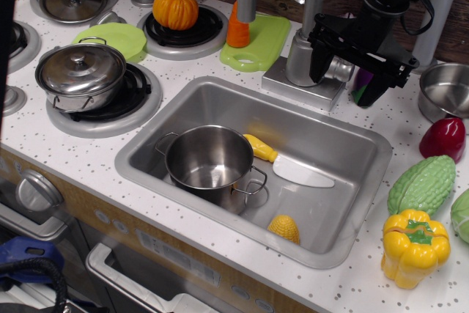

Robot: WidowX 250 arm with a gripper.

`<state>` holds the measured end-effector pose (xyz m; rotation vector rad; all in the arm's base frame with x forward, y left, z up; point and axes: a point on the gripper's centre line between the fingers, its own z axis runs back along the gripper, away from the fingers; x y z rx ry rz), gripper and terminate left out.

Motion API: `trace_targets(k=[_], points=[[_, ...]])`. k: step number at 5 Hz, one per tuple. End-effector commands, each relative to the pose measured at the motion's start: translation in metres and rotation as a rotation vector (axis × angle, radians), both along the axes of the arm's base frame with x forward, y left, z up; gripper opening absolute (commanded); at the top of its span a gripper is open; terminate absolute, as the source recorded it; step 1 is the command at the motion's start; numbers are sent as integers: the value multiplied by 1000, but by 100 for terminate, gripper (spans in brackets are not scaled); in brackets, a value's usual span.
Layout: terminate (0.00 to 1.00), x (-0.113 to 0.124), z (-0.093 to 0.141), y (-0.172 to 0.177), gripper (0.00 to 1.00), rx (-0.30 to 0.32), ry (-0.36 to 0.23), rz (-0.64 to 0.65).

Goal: Turn lever vertical to front

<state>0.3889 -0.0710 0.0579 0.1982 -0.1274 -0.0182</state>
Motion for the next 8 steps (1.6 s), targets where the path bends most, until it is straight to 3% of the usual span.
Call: trace_targets(k=[1, 2, 4, 5, 8], points=[[0, 0, 0, 0, 100, 0, 0, 0], [0, 7, 9, 5, 100, 11, -17, -26], [0, 19, 44, 6, 100, 55, -118, -49], [0, 31, 54, 7, 100, 49, -159, -69], [0, 61, 55, 0, 100, 27, -214, -108]])
